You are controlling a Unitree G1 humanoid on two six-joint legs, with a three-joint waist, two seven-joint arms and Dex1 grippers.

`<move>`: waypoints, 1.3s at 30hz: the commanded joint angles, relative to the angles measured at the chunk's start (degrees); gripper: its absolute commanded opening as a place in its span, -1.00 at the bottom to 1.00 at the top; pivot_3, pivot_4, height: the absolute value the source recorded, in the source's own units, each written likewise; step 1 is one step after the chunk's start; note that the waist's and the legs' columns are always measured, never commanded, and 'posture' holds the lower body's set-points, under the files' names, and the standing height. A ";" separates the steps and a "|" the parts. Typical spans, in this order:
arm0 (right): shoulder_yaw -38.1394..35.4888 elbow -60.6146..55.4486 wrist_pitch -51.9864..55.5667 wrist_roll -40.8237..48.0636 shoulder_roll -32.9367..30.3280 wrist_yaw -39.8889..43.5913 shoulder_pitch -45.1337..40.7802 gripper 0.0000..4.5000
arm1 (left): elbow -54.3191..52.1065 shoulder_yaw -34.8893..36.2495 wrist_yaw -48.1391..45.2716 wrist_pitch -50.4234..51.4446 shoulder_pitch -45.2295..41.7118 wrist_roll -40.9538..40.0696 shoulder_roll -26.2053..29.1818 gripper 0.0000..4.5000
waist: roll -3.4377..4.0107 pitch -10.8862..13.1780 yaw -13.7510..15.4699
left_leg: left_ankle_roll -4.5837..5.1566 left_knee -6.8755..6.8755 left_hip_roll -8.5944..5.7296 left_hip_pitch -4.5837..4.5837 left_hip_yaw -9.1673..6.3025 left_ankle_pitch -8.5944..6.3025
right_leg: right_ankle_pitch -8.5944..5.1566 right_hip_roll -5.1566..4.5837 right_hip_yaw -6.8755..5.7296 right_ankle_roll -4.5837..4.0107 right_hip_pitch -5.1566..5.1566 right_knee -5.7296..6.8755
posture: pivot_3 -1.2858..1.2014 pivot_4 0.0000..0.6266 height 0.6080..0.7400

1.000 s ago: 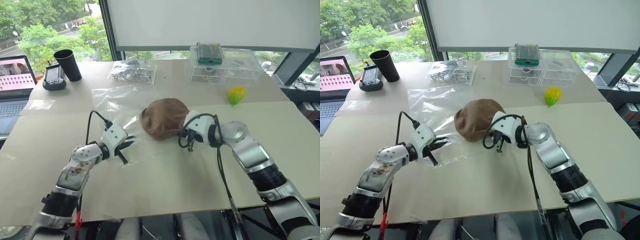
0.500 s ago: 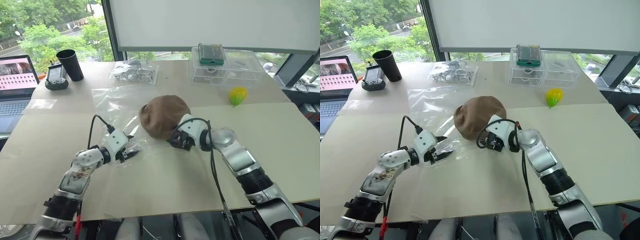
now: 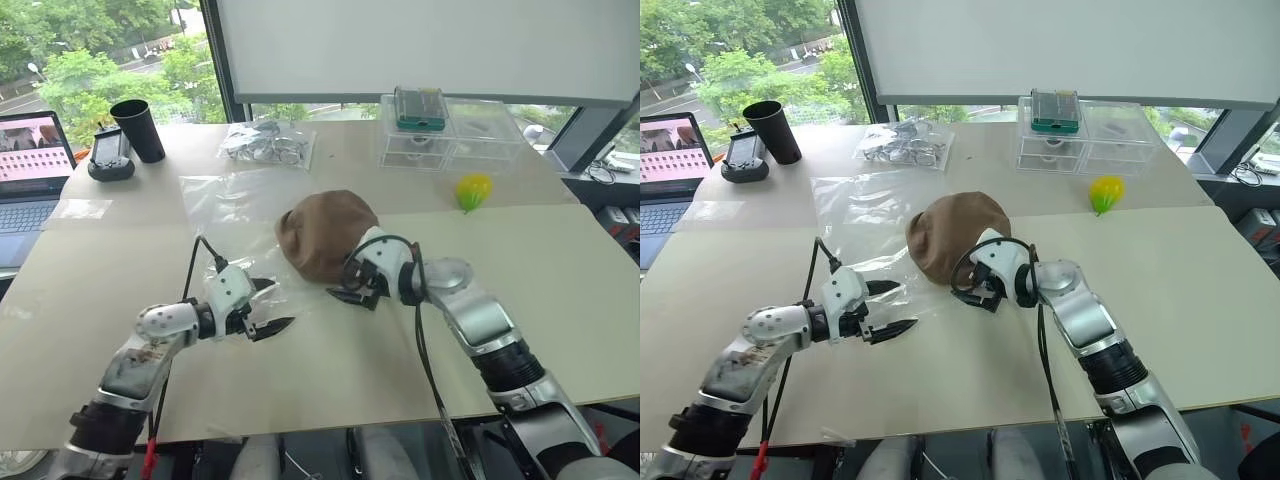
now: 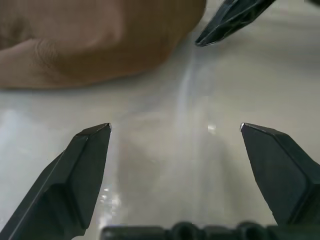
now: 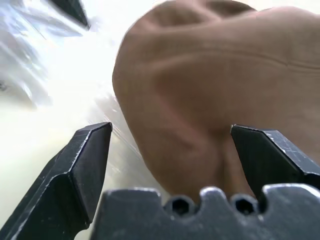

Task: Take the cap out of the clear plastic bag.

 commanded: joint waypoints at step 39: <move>-27.12 -0.16 -8.43 1.18 2.82 -34.39 17.08 1.00 | 1.07 30.20 53.00 -6.10 10.44 4.27 -20.42 0.98 | -0.08 -0.07 0.28 | -0.03 -0.04 0.00 0.20 0.13 0.00 | -0.06 0.01 0.13 0.09 0.23 -0.15 | 0.03 -0.52 1.00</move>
